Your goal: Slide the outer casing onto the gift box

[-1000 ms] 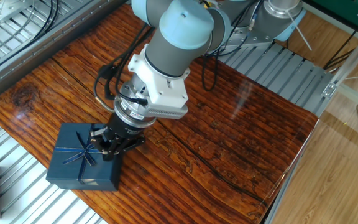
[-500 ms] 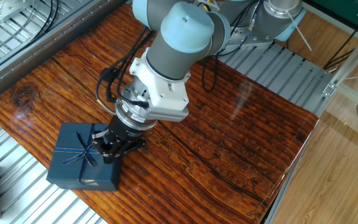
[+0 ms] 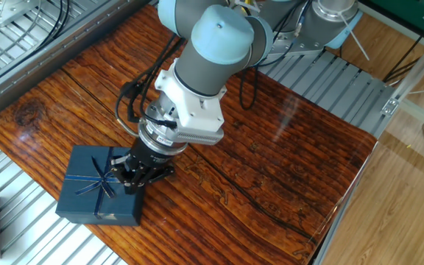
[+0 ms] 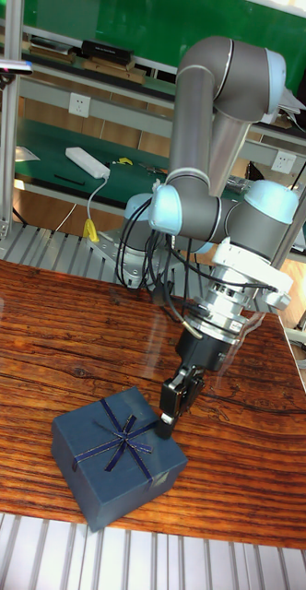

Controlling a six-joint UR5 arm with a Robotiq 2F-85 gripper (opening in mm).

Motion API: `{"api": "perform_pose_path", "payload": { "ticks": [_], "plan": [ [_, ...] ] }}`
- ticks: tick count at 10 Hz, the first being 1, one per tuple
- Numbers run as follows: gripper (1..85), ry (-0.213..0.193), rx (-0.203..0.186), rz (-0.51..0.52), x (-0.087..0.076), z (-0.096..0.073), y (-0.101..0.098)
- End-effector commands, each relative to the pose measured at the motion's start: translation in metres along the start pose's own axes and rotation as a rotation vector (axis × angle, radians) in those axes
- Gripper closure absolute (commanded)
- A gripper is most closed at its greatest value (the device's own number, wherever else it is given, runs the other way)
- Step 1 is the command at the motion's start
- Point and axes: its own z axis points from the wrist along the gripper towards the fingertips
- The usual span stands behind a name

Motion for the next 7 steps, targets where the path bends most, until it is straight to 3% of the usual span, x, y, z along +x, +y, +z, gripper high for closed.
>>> {"api": "perform_pose_path", "payload": {
  "ticks": [1,2,3,4,7],
  "plan": [
    [84.7,0.047,-0.038,-0.014,0.009,-0.016,-0.007],
    [84.7,0.068,-0.052,-0.020,0.012,-0.029,-0.009],
    [84.7,0.076,-0.101,-0.003,0.014,-0.038,0.000],
    [84.7,0.080,-0.197,0.063,0.014,-0.046,0.024],
    [84.7,0.118,-0.402,0.211,0.015,-0.065,0.076]
  ]
}}
